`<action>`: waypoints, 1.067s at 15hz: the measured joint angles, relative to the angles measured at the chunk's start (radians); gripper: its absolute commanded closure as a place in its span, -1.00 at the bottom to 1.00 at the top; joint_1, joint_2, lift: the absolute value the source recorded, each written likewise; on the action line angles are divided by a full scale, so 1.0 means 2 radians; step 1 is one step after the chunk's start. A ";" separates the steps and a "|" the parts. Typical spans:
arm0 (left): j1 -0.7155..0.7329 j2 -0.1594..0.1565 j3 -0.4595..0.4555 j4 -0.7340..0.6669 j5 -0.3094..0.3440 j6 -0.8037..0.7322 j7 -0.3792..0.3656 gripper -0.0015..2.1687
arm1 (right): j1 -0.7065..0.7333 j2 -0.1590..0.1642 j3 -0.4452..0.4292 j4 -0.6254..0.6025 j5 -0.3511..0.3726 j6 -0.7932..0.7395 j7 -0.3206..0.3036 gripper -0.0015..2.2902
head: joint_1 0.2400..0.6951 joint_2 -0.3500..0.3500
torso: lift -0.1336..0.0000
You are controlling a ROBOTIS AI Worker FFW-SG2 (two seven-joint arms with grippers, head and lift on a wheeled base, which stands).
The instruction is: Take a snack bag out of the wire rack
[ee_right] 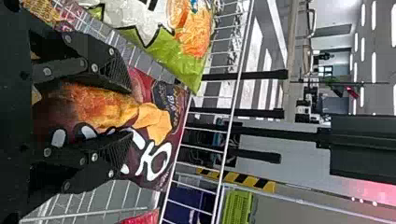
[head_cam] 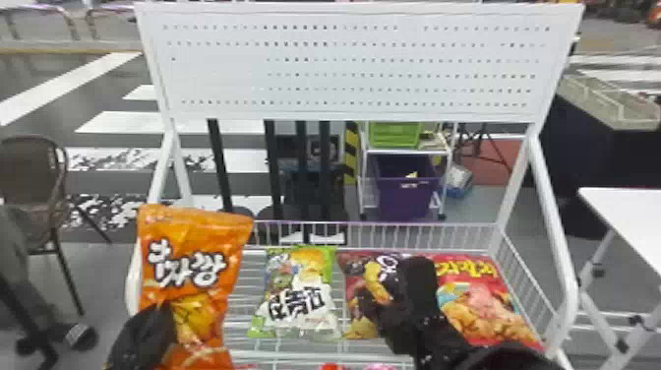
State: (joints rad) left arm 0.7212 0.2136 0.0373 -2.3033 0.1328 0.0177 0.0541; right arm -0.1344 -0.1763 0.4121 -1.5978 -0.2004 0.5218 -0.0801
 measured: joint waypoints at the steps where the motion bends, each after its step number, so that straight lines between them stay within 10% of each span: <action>1: -0.002 0.000 0.000 0.002 0.000 0.000 0.000 0.94 | -0.001 0.000 0.000 0.000 0.000 0.003 -0.002 0.96 | 0.14 0.00 | 1.00; 8: -0.008 0.002 0.000 0.010 0.003 0.000 0.002 0.94 | 0.023 -0.009 0.000 -0.052 0.007 0.003 -0.039 0.96 | 0.14 0.00 | 1.00; 16: -0.010 0.005 -0.002 0.012 0.007 0.000 0.004 0.94 | 0.199 -0.057 -0.064 -0.279 0.060 -0.067 -0.067 0.96 | 0.14 0.00 | 1.00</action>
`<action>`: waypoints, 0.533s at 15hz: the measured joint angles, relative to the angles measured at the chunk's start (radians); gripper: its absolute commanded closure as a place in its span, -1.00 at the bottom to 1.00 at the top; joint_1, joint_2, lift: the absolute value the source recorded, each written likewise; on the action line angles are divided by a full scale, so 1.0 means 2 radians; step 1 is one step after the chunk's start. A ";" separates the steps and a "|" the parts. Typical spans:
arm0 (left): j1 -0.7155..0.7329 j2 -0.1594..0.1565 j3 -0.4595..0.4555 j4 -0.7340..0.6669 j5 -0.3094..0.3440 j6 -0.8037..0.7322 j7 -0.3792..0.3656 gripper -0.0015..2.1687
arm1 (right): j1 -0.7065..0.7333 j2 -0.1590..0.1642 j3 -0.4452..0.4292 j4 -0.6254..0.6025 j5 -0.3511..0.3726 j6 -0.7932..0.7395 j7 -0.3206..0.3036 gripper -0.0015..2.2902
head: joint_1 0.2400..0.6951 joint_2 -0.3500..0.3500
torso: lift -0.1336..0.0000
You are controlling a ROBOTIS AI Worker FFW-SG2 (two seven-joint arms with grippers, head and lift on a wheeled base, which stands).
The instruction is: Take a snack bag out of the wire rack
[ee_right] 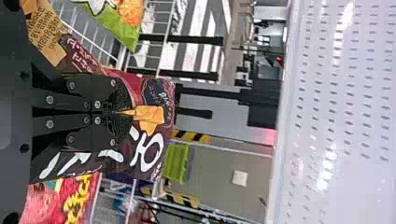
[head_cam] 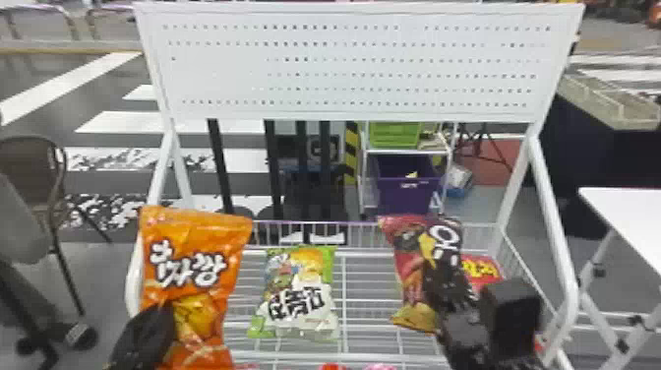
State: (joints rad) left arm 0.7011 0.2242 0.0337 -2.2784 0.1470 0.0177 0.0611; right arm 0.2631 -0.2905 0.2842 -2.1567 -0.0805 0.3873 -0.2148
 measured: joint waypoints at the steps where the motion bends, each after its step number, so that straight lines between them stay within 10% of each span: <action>1: -0.001 0.001 0.000 0.001 0.001 0.000 0.001 0.94 | 0.035 -0.001 -0.016 -0.018 0.007 -0.035 0.000 0.96 | 0.14 0.00 | 1.00; 8: -0.005 0.002 -0.001 0.006 0.006 0.000 0.001 0.94 | 0.224 0.030 -0.146 -0.048 -0.019 -0.267 0.022 0.96 | 0.14 0.00 | 1.00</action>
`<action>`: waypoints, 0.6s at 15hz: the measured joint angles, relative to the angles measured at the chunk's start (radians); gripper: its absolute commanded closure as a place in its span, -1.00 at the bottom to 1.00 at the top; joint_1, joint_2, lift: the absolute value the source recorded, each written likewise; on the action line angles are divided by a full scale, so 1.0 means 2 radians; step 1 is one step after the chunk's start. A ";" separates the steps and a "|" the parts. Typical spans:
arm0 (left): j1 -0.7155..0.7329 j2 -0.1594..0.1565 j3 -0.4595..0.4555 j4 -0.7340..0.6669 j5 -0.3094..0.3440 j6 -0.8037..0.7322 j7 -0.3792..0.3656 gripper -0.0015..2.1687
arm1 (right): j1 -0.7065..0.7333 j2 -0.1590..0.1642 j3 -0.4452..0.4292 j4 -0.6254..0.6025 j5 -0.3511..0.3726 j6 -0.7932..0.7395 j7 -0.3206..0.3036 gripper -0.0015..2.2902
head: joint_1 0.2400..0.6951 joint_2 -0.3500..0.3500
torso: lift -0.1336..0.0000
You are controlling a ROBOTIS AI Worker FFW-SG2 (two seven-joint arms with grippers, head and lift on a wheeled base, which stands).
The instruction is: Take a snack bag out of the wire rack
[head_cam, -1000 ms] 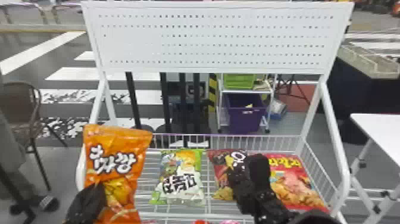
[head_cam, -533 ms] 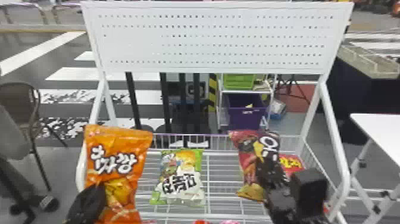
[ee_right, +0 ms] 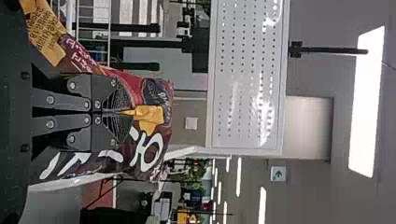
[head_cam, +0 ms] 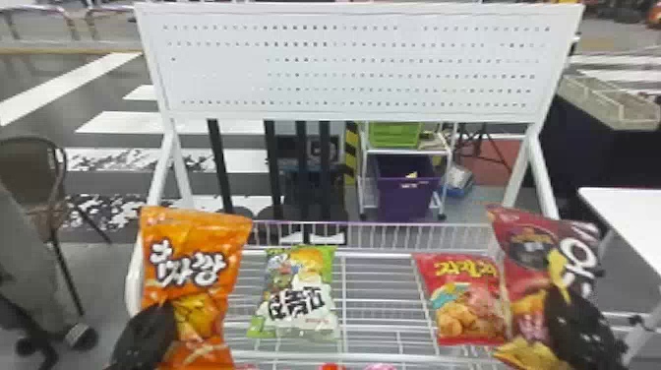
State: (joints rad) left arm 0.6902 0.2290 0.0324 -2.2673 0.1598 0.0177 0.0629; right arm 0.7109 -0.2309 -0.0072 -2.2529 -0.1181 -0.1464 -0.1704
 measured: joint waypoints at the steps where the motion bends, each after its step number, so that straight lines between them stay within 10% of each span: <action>1: -0.001 -0.001 0.000 0.001 0.000 0.000 0.000 0.94 | 0.017 0.004 -0.017 -0.003 -0.009 0.000 0.009 0.96 | 0.14 0.00 | 1.00; 9: -0.004 -0.005 -0.004 0.003 -0.002 0.000 0.000 0.94 | 0.078 0.020 -0.079 -0.053 -0.020 0.044 0.049 0.96 | 0.14 0.00 | 1.00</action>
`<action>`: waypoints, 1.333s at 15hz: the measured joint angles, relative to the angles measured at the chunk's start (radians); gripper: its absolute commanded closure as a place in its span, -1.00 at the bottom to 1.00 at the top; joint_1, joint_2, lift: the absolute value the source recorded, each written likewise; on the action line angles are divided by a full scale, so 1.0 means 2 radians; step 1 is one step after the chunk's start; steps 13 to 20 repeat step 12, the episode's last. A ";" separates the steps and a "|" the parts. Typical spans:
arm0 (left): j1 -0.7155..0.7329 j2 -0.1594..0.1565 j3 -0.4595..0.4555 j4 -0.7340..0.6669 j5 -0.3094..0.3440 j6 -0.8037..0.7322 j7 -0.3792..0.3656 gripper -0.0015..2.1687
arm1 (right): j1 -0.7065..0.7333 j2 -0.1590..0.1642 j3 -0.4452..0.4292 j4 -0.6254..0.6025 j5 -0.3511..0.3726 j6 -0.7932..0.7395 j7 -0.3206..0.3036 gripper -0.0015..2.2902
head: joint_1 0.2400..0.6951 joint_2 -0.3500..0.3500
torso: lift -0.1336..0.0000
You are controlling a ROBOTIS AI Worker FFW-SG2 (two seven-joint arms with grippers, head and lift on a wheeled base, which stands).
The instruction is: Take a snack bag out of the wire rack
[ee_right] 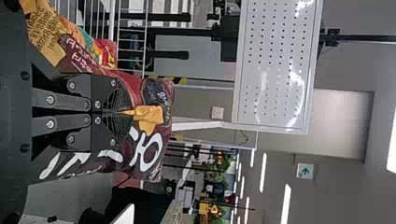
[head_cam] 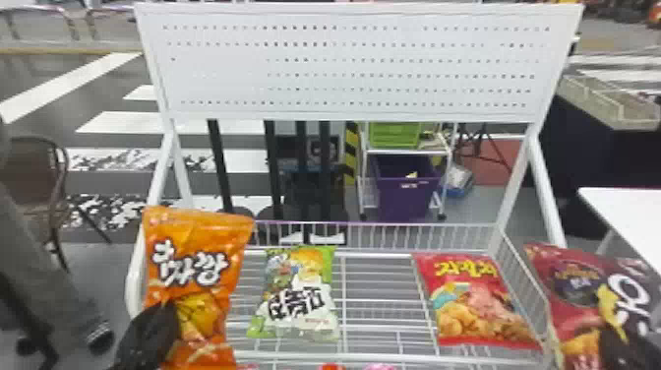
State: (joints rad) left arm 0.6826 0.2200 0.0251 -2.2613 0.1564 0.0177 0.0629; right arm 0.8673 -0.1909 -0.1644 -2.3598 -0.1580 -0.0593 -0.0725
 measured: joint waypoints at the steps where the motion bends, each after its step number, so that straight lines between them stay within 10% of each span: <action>1: 0.000 0.000 0.000 -0.001 0.000 0.000 0.000 0.94 | 0.000 0.000 0.001 -0.001 0.001 -0.001 0.000 0.96 | 0.14 0.00 | 1.00; 20: 0.005 0.000 0.000 -0.006 -0.002 0.000 0.000 0.94 | -0.002 0.000 0.005 -0.001 0.009 -0.004 0.013 0.96 | 0.14 0.00 | 1.00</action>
